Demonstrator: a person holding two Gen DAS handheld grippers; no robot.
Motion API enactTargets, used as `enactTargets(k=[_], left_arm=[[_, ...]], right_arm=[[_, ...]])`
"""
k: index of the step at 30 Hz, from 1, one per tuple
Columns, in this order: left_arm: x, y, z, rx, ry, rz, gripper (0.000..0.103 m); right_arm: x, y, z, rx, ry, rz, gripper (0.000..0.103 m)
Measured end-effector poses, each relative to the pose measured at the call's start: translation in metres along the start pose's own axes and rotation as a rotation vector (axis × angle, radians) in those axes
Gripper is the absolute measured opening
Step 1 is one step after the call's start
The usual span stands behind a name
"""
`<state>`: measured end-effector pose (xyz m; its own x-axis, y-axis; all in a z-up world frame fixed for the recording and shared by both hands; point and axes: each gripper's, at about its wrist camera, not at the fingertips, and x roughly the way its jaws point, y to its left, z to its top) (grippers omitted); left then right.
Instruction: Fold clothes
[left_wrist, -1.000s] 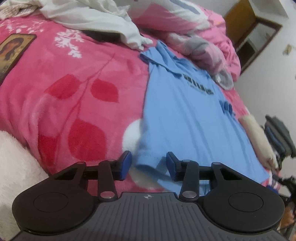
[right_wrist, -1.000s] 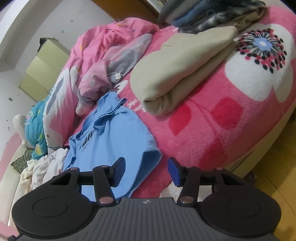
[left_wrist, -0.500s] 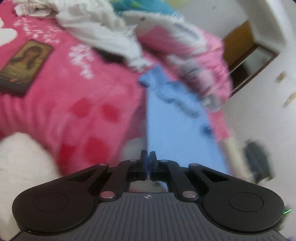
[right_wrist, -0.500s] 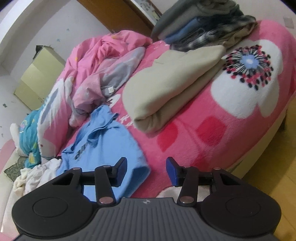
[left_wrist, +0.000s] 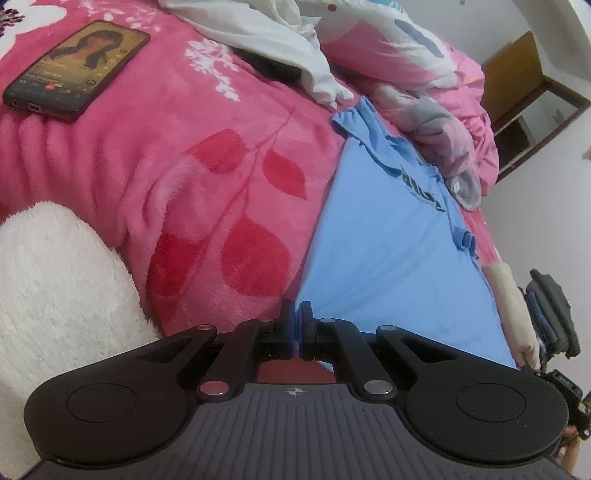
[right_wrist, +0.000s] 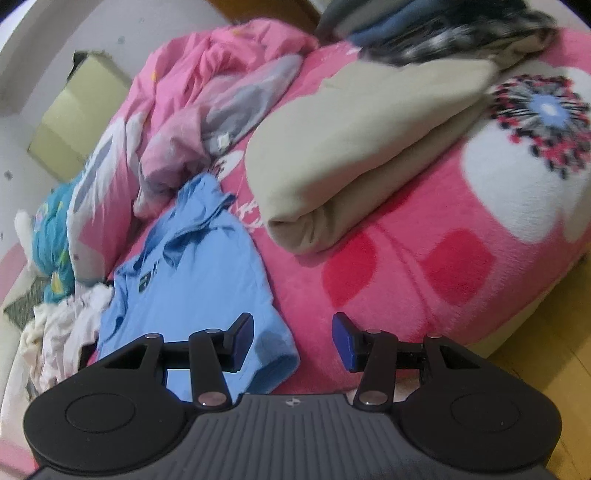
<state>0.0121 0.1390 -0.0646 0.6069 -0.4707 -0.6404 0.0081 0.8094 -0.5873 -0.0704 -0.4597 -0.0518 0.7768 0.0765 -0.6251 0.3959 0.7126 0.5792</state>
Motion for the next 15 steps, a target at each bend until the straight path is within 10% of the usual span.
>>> enactTargets(k=[4,8,15], left_arm=[[-0.002,-0.002,0.0,-0.01,-0.023,-0.009,0.0],[0.002,0.0,0.007,-0.075,-0.008,-0.062,0.0],[-0.062,-0.024,0.055,-0.11,-0.132,-0.316,0.0]], right_arm=[[0.007,0.02,-0.001,-0.131,0.038,-0.022,0.048],[0.016,0.027,0.002,-0.2,0.091,-0.079,0.006],[-0.086,0.082,0.058,-0.161,-0.138,0.281,0.004]])
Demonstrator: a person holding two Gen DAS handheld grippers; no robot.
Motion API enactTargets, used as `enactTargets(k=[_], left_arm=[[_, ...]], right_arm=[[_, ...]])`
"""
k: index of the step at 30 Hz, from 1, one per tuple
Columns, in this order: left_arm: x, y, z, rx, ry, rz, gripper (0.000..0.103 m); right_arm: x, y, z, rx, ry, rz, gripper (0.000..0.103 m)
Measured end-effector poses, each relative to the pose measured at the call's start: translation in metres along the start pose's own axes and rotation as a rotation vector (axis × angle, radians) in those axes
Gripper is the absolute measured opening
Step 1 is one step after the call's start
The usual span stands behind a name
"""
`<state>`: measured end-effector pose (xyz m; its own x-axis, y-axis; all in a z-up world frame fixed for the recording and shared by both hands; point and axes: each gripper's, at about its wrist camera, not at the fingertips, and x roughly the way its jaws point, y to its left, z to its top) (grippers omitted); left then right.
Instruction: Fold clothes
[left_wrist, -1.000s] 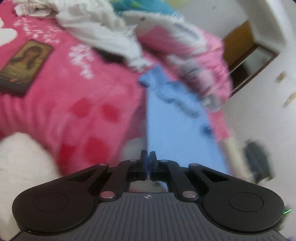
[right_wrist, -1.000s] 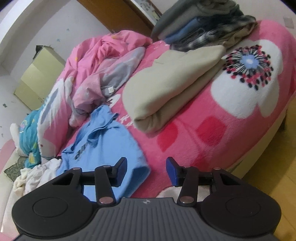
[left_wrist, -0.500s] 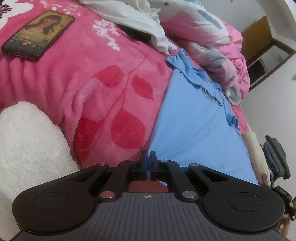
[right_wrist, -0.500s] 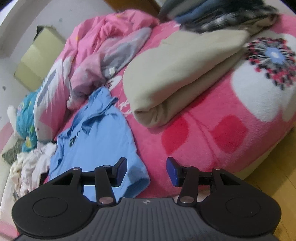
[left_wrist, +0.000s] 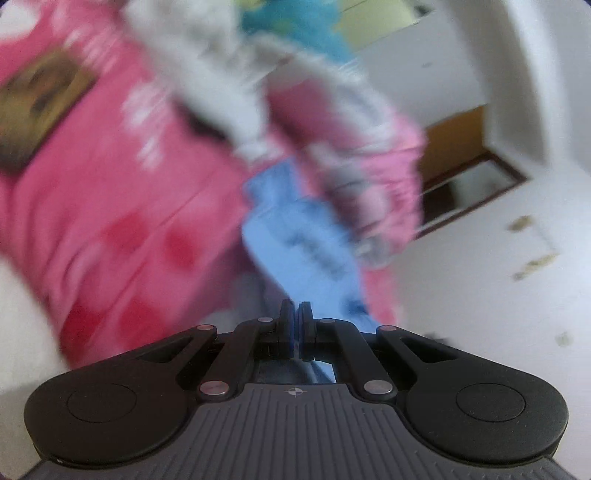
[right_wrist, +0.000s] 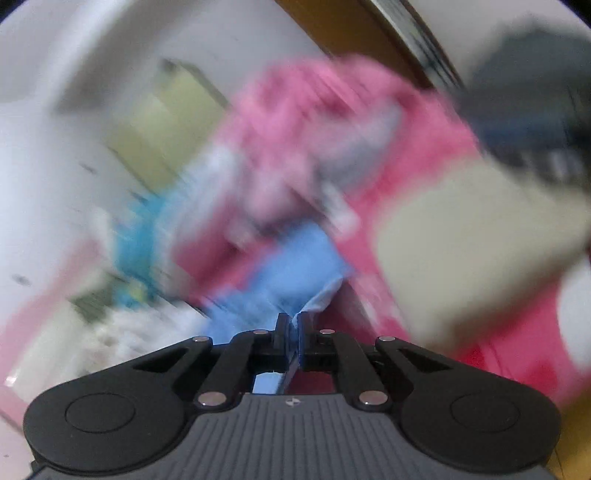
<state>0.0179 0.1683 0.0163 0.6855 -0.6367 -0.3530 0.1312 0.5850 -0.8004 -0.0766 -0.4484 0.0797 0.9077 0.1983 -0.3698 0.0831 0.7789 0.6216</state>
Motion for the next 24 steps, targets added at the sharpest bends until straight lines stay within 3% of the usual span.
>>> enactTargets(k=[2,4,6,8,10,13,16,20,24], left_arm=[[-0.009,-0.002,-0.009,0.052,0.005,0.036,0.0],[-0.003,0.011,-0.027,0.055,0.062,0.098,0.0],[0.014,0.029,-0.046,0.058,0.13,0.187,0.0],[0.025,0.041,-0.048,0.04,0.162,0.218,0.0],[0.03,0.047,-0.046,0.022,0.175,0.228,0.0],[0.012,0.032,-0.04,0.084,0.127,0.214,0.0],[0.005,0.029,-0.043,0.103,0.133,0.232,0.0],[0.011,0.036,-0.055,0.109,0.17,0.27,0.0],[0.013,0.037,-0.059,0.145,0.184,0.298,0.0]], right_arm=[[-0.024,0.009,0.0,-0.04,-0.041,0.001,0.004],[-0.021,-0.01,-0.016,-0.004,0.016,-0.069,0.004],[0.001,-0.052,-0.046,0.12,0.141,-0.161,0.004],[0.023,-0.085,-0.072,0.21,0.218,-0.246,0.004],[0.032,-0.099,-0.08,0.259,0.229,-0.272,0.005],[0.014,-0.08,-0.07,0.22,0.16,-0.204,0.004],[-0.004,-0.067,-0.057,0.169,0.117,-0.182,0.004],[0.007,-0.092,-0.075,0.218,0.198,-0.246,0.004],[0.003,-0.098,-0.084,0.219,0.194,-0.252,0.004]])
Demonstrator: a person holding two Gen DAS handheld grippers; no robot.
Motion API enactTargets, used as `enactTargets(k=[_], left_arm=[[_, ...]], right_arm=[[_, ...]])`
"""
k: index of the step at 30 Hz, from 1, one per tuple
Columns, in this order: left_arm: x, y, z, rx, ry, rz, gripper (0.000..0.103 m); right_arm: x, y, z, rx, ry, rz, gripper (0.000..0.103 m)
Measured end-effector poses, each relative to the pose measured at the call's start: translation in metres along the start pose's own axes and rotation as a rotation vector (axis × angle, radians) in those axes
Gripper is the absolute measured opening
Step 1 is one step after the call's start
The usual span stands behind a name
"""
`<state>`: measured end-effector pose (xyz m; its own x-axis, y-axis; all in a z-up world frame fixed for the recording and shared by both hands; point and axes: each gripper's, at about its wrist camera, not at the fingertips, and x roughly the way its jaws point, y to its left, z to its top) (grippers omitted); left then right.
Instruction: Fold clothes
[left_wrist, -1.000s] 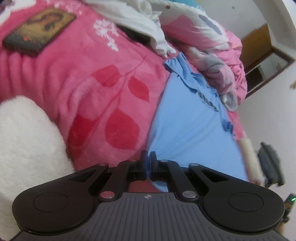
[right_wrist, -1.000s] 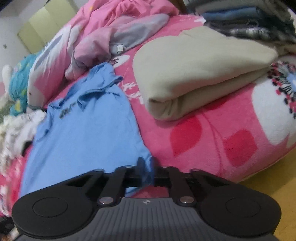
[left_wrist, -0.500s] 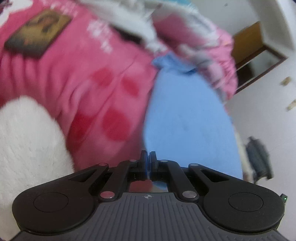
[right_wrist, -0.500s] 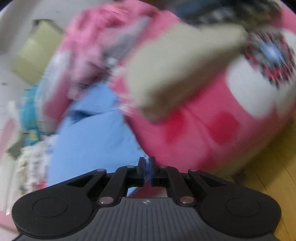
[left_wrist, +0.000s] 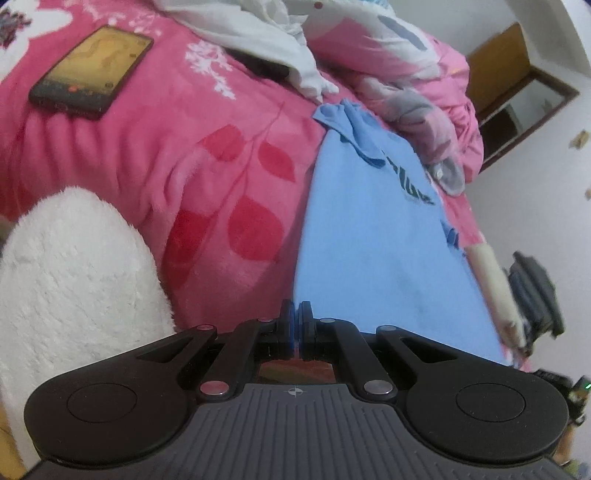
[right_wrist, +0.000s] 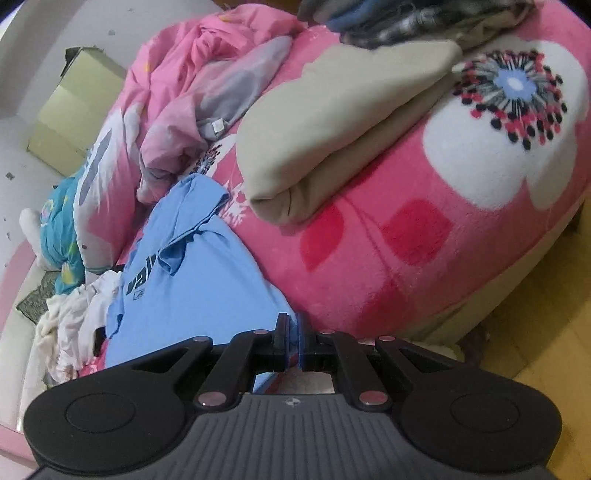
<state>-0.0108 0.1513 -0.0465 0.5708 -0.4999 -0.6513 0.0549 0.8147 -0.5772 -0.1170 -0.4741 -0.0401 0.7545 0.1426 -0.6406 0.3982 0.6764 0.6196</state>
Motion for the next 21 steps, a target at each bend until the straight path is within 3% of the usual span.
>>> enactTargets(k=[8,11,13,15,18,21], left_arm=[[0.023,-0.002,-0.006,0.105,0.047,0.092,0.0],[0.031,-0.001,-0.009,0.133,0.084,0.117,0.004],[0.034,0.001,-0.01,0.14,0.105,0.137,0.02],[0.029,0.002,-0.012,0.151,0.084,0.14,0.026],[0.014,0.004,-0.011,0.149,0.038,0.135,0.03],[-0.003,0.0,-0.003,0.133,-0.017,0.126,0.037]], right_arm=[[0.024,0.005,-0.007,-0.086,0.022,-0.087,0.005],[0.029,0.002,-0.01,-0.104,0.039,-0.129,0.01],[0.03,0.0,-0.011,-0.116,0.044,-0.194,0.017],[0.027,-0.007,-0.011,-0.114,0.036,-0.261,0.019],[0.012,-0.018,-0.012,-0.074,0.011,-0.277,0.019],[-0.01,-0.01,-0.015,-0.121,-0.068,-0.299,0.019]])
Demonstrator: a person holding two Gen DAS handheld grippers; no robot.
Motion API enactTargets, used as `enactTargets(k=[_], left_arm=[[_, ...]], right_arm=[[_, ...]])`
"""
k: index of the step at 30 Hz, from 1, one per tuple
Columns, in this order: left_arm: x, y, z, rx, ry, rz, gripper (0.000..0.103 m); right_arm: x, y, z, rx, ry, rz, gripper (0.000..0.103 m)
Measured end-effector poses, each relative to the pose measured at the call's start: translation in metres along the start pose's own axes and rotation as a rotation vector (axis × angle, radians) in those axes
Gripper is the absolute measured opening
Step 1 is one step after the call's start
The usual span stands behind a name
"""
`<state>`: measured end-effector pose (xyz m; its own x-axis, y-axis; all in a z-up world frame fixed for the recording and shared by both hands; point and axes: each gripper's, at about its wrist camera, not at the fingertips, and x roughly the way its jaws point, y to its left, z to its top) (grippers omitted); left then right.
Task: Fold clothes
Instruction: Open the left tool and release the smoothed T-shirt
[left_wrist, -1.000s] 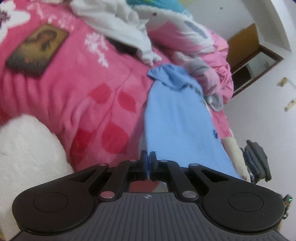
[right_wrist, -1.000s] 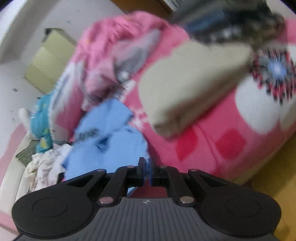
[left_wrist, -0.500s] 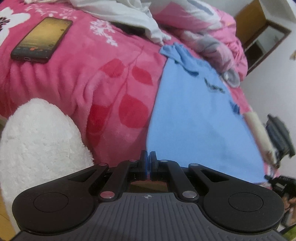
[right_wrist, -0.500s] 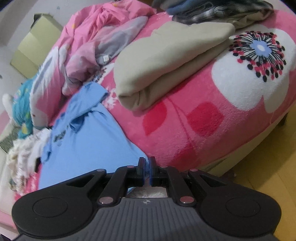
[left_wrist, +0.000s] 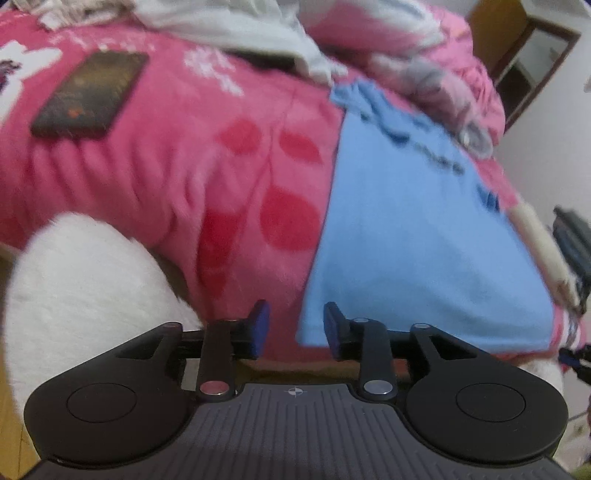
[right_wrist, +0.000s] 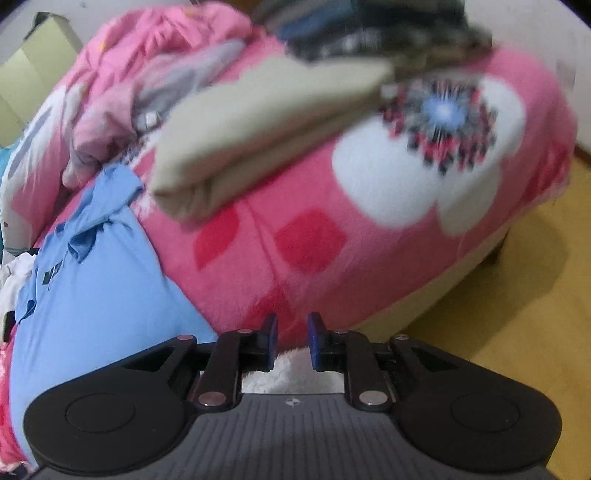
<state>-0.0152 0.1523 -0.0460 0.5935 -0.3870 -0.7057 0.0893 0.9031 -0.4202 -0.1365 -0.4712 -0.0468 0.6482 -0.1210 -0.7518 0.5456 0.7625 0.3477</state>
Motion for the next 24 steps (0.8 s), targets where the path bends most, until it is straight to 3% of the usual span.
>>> enactTargets(k=[4,11,15,18,21,24], left_arm=[[-0.012,-0.016,0.023,0.057,-0.082,-0.047,0.047],[0.023,-0.065,0.072,0.199,-0.229,-0.09,0.051],[0.055,-0.093,0.096,0.347,-0.288,-0.031,0.052],[0.079,-0.101,0.118,0.39,-0.301,-0.024,0.052],[0.103,-0.096,0.143,0.351,-0.3,-0.021,0.052],[0.125,-0.082,0.168,0.27,-0.316,-0.018,0.052]], right_arm=[[-0.026,0.03,0.011,-0.095,-0.132,0.048,0.019],[-0.024,0.142,0.034,-0.32,-0.277,0.279,0.02],[0.003,0.214,0.045,-0.387,-0.234,0.426,0.026],[0.031,0.267,0.05,-0.422,-0.161,0.526,0.026],[0.066,0.318,0.049,-0.47,-0.079,0.573,0.029],[0.109,0.359,0.046,-0.511,0.019,0.559,0.029]])
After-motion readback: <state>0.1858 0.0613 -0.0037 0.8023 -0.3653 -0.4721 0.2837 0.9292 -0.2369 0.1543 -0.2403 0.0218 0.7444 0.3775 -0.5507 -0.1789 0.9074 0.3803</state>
